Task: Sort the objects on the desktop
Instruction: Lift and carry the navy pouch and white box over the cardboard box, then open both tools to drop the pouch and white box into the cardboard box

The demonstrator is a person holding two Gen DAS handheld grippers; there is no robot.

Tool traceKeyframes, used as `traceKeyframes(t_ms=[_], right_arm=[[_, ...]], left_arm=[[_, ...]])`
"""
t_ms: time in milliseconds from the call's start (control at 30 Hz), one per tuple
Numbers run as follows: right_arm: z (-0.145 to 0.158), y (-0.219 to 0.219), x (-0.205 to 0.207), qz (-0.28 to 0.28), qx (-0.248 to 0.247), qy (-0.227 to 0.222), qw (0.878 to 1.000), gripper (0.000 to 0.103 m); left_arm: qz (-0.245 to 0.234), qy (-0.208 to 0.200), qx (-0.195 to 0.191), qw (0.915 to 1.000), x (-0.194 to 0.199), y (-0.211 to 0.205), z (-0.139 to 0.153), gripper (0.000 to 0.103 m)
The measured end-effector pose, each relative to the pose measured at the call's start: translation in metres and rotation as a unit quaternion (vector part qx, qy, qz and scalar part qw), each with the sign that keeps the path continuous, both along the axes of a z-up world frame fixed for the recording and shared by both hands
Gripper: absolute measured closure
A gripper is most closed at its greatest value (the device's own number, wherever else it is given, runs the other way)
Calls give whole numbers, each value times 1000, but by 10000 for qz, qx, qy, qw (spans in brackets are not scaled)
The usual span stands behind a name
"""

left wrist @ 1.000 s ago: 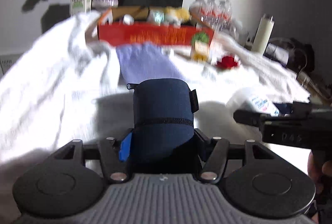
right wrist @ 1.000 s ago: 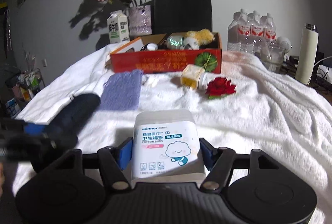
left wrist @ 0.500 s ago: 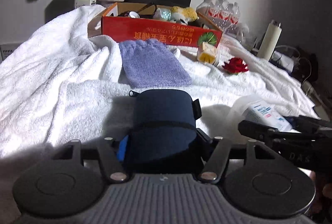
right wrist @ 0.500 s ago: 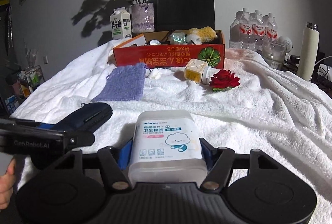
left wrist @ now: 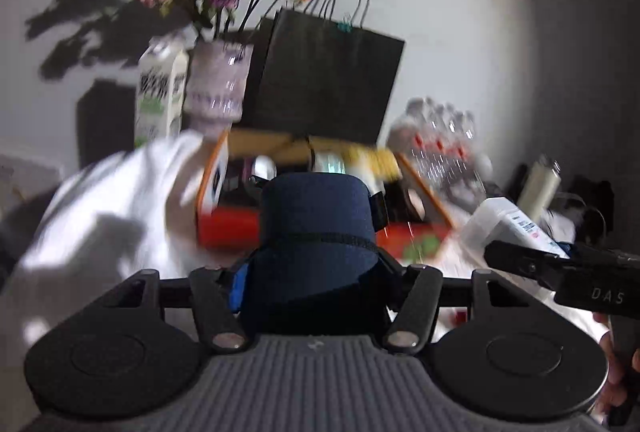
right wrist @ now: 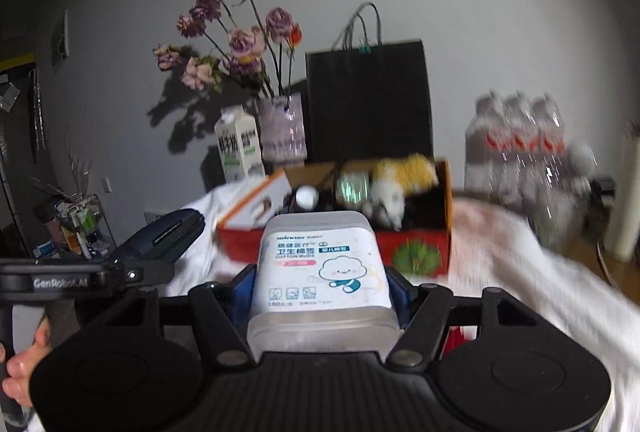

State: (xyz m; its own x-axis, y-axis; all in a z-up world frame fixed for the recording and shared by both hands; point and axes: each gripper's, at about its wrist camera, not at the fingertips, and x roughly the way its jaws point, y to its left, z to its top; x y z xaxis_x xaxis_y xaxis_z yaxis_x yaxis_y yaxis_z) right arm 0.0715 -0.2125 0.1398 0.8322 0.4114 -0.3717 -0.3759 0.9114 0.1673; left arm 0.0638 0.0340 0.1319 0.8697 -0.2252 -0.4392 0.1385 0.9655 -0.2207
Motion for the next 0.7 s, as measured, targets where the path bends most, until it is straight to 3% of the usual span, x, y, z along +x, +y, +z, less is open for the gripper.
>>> traceKeyframes(t_ms=[133,200,300,367,433,533,633,700], right_arm=[[5,20,104,-490,214,512,9973,38],[-2,37,146,-655,154,712,9952,39],[-21,58,192,-769,365,1240,9886,38],[-36,70,212,-909,171,1297,9872,39],[-53,78,225,-1000,-65,1389,9852,39],[-74,80,236,-930,52,1660,9817,38],[-88,74,248,-815,401,1950,9766,32],[-86,69,248,-864,540,2033,9738,30]], left_arm=[[126,-53,317,9994,93,-14,14,41],[276,13,696,9972,136,-24,7,41],[546,558,587,9952,189,-21,-15,43],[557,868,507,9934,215,-9,-36,42],[516,1076,543,9914,228,-4,-54,42],[642,1222,487,9892,229,1,-76,39],[667,927,674,9912,224,5,-83,32],[567,977,558,9920,222,9,-79,28]])
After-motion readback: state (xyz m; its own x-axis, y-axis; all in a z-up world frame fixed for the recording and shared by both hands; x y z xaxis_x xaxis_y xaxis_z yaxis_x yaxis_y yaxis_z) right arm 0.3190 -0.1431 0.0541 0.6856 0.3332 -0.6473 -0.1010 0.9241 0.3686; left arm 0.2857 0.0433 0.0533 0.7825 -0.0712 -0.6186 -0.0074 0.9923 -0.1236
